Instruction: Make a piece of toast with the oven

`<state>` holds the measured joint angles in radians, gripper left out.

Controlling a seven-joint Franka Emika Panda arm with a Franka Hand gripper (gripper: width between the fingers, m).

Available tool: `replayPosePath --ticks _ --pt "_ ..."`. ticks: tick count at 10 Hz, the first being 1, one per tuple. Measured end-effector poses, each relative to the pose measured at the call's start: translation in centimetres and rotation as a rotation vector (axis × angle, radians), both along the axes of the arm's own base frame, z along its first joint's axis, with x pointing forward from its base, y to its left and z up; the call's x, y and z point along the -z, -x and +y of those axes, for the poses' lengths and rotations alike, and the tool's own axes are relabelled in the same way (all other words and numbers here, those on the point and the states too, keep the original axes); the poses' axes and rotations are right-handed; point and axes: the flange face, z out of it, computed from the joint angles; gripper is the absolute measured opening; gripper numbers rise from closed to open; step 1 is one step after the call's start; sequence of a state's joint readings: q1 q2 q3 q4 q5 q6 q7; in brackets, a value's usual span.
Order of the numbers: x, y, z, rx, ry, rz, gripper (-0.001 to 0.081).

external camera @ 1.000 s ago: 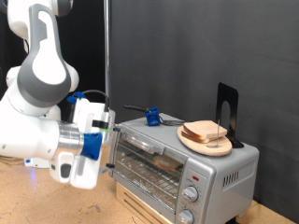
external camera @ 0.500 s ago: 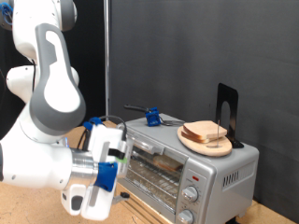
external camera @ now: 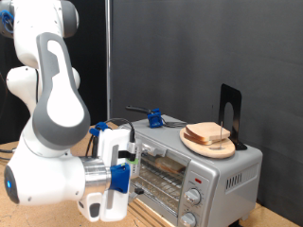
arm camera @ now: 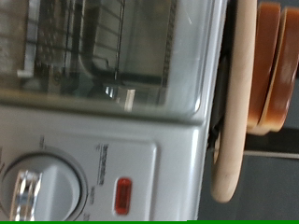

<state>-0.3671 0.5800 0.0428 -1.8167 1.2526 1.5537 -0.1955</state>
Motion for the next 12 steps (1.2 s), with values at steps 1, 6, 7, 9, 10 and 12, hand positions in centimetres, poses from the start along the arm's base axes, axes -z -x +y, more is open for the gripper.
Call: replayPosePath --ticks 1,6,7,9,10,12 --pt "1.1 -0.7 0.3 0.016 -0.008 0.003 0.0808" --pt "6.4 -4.9 0.6 0.086 0.042 -0.006 0.0808" --pt "6.9 -5.6 0.7 0.087 0.049 -0.017 0.0808" --pt "7.8 -6.4 0.8 0.079 0.052 -0.023 0.0808" --pt "8.2 -6.6 0.8 0.075 0.054 -0.023 0.0808" --pt "9.0 -6.6 0.5 0.078 0.06 -0.017 0.0808"
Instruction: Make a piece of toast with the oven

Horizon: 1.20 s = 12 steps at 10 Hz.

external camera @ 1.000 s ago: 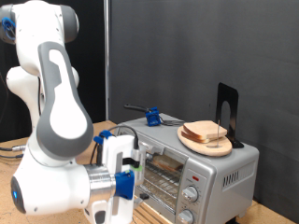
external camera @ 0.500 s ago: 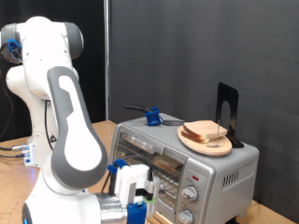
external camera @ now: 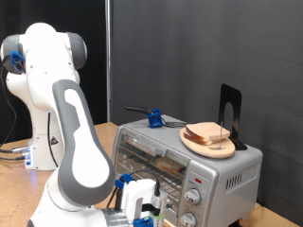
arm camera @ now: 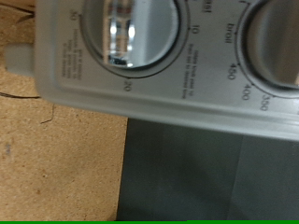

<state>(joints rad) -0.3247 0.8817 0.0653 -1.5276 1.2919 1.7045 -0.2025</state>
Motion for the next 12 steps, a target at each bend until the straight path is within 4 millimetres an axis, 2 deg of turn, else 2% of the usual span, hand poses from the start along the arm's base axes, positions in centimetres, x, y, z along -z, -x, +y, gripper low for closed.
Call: replayPosePath --ticks 3,6,12 --pt "0.5 -0.5 0.7 -0.008 0.008 -0.029 0.0808" --pt "0.0 -1.1 3.8 -0.052 -0.003 -0.044 0.0808" --pt "0.0 -1.1 4.0 -0.051 0.002 -0.047 0.0808"
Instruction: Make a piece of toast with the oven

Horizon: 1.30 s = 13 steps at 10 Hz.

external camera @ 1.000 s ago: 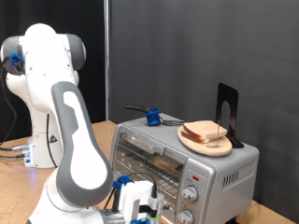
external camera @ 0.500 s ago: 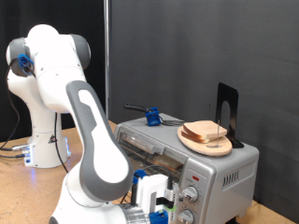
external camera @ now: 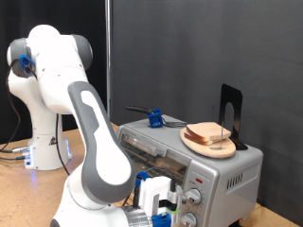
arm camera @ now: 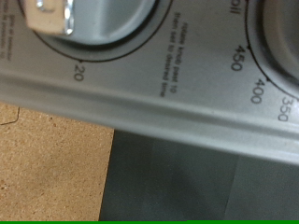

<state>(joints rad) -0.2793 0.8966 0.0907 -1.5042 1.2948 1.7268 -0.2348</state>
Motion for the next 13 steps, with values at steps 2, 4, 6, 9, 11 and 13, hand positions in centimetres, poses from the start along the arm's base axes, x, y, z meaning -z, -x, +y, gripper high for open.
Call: replayPosePath --ticks 2,4,6,9,11,13 --pt "0.5 0.1 0.4 0.013 0.025 0.003 0.0808" --pt "1.0 0.0 1.1 0.019 0.057 -0.009 0.0808" --pt "1.1 0.0 1.1 0.016 0.059 -0.027 0.0808" --pt "1.1 0.0 1.3 0.01 0.054 -0.031 0.0808" --pt "0.8 0.1 1.9 -0.011 0.028 -0.032 0.0621" --pt "0.6 0.2 2.1 -0.02 0.018 -0.032 0.0438"
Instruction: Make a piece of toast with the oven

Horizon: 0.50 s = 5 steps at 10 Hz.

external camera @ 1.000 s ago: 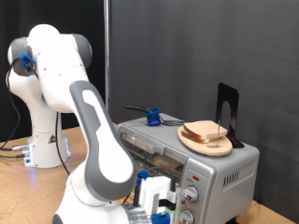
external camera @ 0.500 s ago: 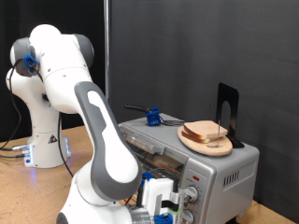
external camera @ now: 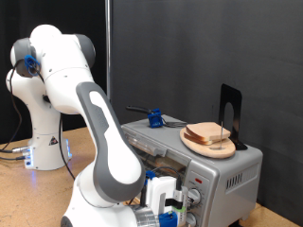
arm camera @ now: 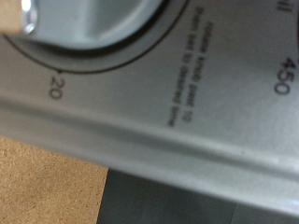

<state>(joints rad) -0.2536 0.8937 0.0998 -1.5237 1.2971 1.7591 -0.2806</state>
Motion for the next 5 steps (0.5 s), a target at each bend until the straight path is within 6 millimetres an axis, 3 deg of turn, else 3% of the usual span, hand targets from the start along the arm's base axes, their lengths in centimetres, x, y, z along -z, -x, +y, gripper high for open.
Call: replayPosePath --ticks 1,3,4,5 --pt "0.0 0.04 0.02 -0.001 -0.001 0.001 0.0438" --pt "0.21 0.25 -0.32 0.008 0.0 0.007 0.0172" --pt "0.24 0.27 -0.34 0.01 -0.001 0.008 0.0172" --pt "0.26 0.29 -0.36 0.01 -0.001 -0.005 0.0104"
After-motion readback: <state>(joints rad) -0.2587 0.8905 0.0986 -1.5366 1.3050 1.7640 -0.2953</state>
